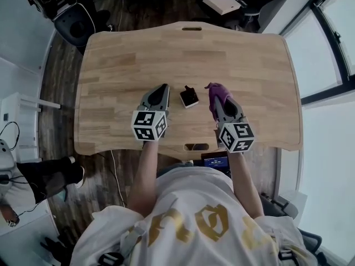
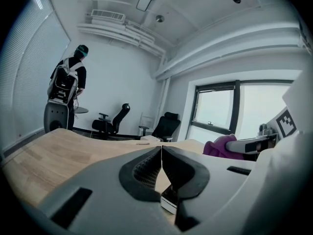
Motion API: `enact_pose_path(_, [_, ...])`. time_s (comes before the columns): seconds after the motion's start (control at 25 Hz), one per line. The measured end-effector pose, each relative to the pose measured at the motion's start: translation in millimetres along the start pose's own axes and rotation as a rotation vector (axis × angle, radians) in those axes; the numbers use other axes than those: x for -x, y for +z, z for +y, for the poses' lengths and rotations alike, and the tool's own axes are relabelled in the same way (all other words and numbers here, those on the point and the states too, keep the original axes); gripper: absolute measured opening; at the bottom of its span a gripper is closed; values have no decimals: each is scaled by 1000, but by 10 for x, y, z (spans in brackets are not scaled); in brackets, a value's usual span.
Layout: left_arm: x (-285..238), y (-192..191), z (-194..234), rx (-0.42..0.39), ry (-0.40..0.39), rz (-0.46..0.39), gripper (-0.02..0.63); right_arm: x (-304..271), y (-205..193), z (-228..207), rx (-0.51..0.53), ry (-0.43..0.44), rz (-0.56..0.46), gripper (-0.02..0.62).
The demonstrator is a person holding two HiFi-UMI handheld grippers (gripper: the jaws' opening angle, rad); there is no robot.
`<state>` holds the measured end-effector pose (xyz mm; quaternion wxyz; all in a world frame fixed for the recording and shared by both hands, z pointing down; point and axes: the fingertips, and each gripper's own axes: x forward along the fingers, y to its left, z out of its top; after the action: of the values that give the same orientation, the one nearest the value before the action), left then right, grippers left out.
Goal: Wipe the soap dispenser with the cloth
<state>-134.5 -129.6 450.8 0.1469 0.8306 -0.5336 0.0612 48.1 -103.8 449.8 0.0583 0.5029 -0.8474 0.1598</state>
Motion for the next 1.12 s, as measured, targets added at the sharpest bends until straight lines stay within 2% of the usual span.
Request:
enact_pose_path(0.32, [-14,39,25,-3,7,-8,11,-52,38,-7,3,17,-1,51])
enact_pose_path(0.76, [-26,-118,50,6,25,14,11,-130,-96,-47,-13,46,18,49])
enact_pose_path(1.12, [-83,-369,62,11,-14,64,12,-218,-254,-66,-29,61,59,50])
